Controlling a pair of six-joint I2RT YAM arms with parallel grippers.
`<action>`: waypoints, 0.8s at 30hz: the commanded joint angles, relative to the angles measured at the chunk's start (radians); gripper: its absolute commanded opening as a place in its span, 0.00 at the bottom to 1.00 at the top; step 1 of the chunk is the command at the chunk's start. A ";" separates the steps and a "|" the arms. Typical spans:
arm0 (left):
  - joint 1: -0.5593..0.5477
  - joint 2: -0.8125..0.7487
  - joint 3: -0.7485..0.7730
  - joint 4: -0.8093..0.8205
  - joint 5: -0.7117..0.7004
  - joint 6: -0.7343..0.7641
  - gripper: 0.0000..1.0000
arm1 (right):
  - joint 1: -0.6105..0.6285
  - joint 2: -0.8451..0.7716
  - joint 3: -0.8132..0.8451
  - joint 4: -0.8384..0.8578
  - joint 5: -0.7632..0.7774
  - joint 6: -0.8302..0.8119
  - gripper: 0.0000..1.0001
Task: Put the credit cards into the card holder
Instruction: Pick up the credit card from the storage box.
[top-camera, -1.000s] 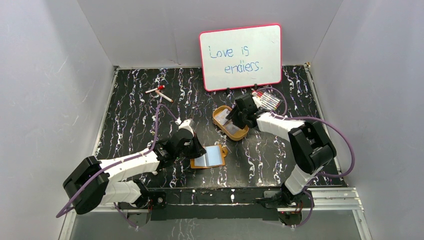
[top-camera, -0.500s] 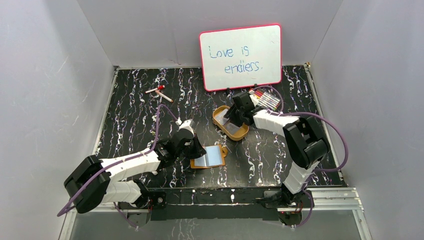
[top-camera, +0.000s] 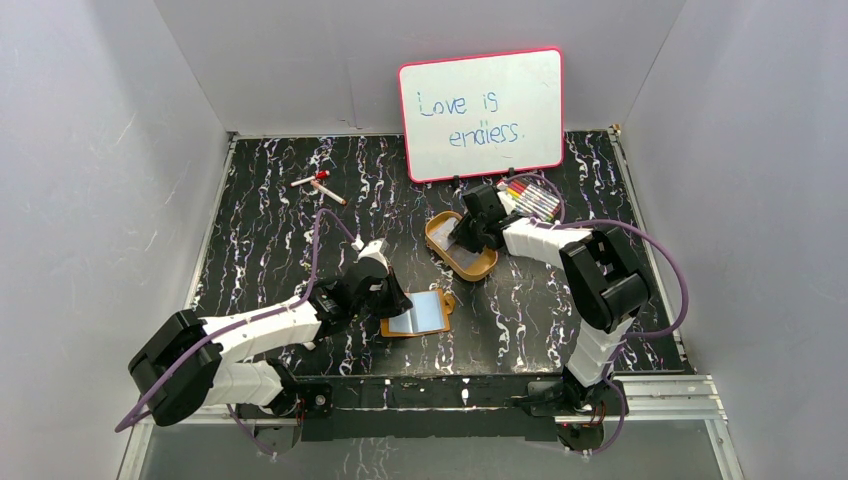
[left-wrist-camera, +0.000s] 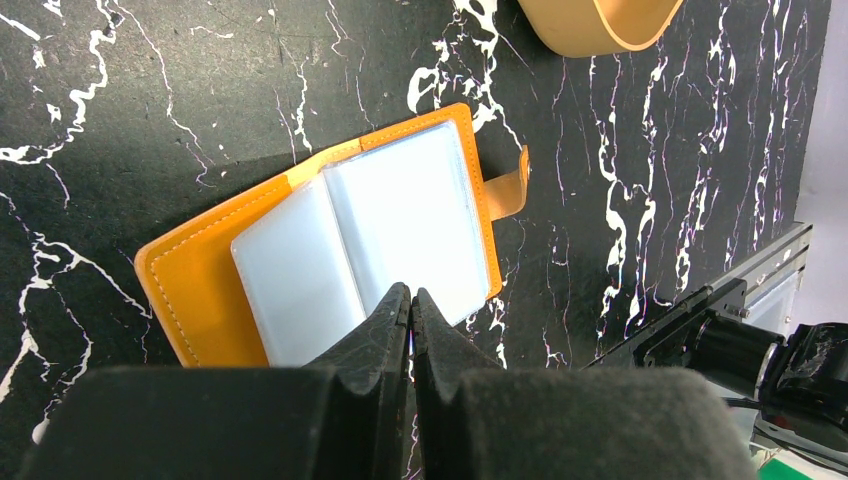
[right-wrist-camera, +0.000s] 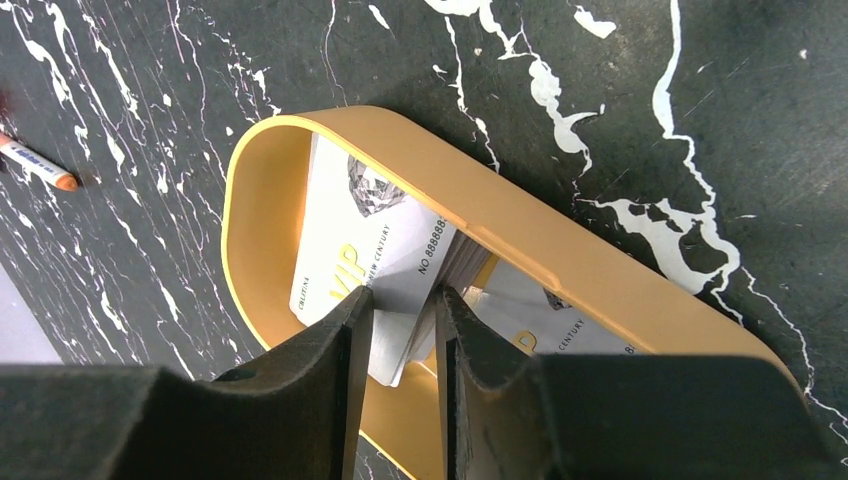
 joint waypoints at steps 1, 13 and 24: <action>-0.003 0.002 0.004 0.000 -0.002 0.007 0.02 | -0.003 -0.031 -0.013 0.020 0.011 0.004 0.36; -0.003 0.008 0.010 -0.009 -0.007 0.012 0.02 | -0.002 -0.085 -0.067 0.029 0.018 -0.006 0.35; -0.003 0.014 0.012 -0.006 -0.004 0.009 0.02 | -0.003 -0.085 -0.062 0.054 0.004 -0.019 0.20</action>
